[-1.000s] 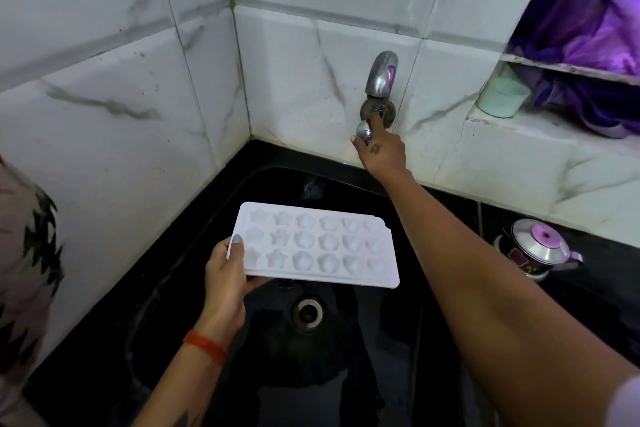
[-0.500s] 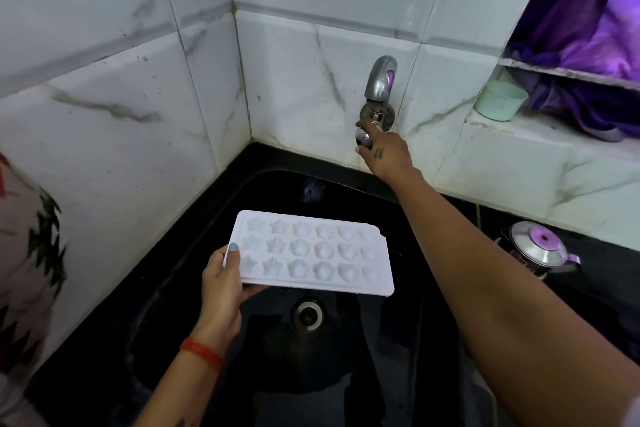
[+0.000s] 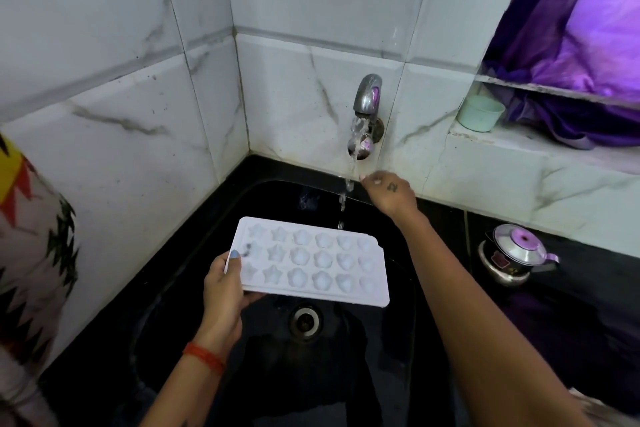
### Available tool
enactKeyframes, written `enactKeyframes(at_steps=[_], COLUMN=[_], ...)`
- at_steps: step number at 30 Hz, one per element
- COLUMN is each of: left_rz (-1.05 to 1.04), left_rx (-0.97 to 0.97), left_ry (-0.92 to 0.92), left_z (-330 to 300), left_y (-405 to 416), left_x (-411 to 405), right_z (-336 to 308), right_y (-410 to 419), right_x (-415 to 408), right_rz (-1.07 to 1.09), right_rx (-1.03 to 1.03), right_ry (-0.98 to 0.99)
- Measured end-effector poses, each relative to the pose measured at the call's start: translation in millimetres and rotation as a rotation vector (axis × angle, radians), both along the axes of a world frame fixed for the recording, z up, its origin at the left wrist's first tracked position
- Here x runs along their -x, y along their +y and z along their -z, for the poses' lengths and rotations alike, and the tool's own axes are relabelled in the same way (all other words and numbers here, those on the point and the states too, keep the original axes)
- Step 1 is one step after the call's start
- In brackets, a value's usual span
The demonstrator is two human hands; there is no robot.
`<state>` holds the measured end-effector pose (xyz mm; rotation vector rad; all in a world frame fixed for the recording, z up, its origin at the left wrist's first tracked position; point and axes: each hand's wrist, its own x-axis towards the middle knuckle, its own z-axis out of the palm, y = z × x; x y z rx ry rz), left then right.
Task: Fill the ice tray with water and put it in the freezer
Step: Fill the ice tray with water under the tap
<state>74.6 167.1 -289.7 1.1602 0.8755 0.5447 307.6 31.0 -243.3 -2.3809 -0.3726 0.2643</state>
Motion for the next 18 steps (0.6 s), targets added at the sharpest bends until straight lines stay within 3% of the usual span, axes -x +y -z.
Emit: enactKeyframes(at_steps=[4, 9, 14, 18], left_rz=[0.002, 0.042, 0.161, 0.181], left_rx=[-0.010, -0.030, -0.073, -0.083], left_ry=[-0.034, -0.085, -0.156, -0.214], left_z=[-4.8, -8.8, -7.1, -9.7], left_y=[-2.2, -9.2, -14.4, -15.9], left_x=[-0.7, -1.9, -4.6, -12.1], right_z=[20.7, 32.9, 32.3, 40.9], right_y=[-22.8, -48.3, -66.1, -73.6], right_x=[24.6, 43.2, 55.3, 51.4], right_rz=[-0.033, 0.058, 0.206, 0.288], right_rx=[0.080, 0.125, -0.138, -0.348], right_ry=[0.263, 0.342, 0.589, 0.592])
